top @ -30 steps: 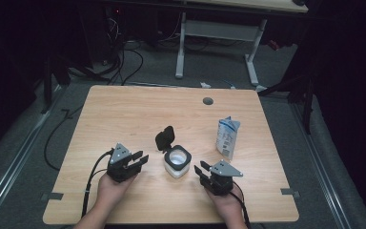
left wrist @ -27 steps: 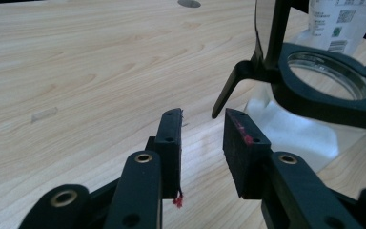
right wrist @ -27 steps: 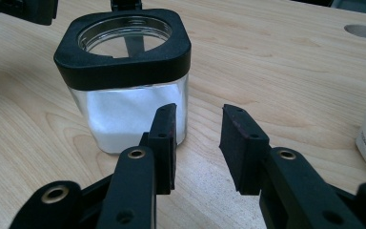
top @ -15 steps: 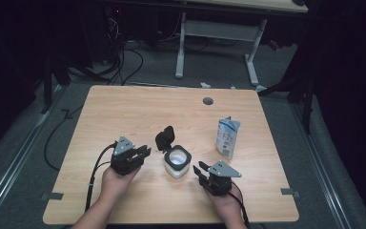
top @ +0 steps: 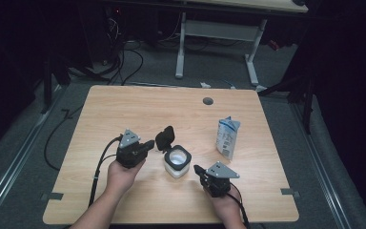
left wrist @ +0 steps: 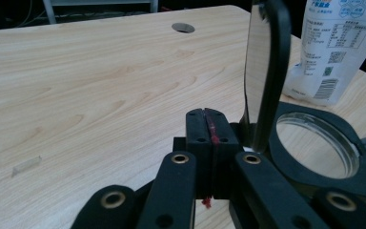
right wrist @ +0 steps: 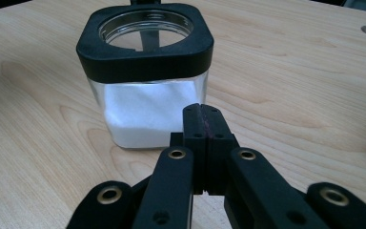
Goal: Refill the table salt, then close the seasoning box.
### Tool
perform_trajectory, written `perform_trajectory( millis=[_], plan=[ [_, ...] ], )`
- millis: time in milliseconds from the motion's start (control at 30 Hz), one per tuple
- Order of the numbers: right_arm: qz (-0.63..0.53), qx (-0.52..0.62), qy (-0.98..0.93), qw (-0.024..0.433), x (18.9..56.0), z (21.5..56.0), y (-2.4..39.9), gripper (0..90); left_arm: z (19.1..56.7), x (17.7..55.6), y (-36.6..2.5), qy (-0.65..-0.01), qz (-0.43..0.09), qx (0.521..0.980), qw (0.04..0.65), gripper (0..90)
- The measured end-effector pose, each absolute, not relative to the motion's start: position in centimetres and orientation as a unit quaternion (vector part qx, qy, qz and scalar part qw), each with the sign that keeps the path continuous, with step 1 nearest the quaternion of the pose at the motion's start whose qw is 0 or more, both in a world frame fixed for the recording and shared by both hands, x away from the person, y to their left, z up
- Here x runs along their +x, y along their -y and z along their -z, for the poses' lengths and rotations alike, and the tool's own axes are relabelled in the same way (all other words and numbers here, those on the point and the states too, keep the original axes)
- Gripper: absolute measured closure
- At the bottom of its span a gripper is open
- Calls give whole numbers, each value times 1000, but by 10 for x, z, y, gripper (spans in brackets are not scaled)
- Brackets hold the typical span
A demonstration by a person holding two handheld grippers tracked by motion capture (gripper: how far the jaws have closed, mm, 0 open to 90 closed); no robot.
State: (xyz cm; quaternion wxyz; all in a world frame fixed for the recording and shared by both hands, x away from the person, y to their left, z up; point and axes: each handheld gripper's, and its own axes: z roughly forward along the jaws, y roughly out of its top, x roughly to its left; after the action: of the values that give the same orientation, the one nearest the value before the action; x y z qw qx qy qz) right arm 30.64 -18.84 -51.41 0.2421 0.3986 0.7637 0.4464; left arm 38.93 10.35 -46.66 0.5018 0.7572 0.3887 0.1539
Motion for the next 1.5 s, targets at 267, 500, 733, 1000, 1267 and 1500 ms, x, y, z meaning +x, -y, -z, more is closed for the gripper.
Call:
perform_trajectory(
  millis=[267,500,733,1000,1267,1500],
  plan=[
    [-440,390,-774,234,306,518,181,900,461,394,-101,-392,-146,750,512,900],
    [-439,382,-779,234,306,518,173,900,453,392,-99,-382,-149,751,518,900],
    [-437,380,-782,233,307,519,169,900,454,388,-95,-374,-146,753,522,900],
    [-436,375,-784,232,306,519,166,900,454,375,-83,-345,-144,767,522,900],
    [-440,378,-780,234,306,518,170,900,459,371,-88,-345,-141,766,523,900],
    [-438,378,-782,233,306,519,168,900,461,365,-76,-327,-132,775,524,899]
  ],
)
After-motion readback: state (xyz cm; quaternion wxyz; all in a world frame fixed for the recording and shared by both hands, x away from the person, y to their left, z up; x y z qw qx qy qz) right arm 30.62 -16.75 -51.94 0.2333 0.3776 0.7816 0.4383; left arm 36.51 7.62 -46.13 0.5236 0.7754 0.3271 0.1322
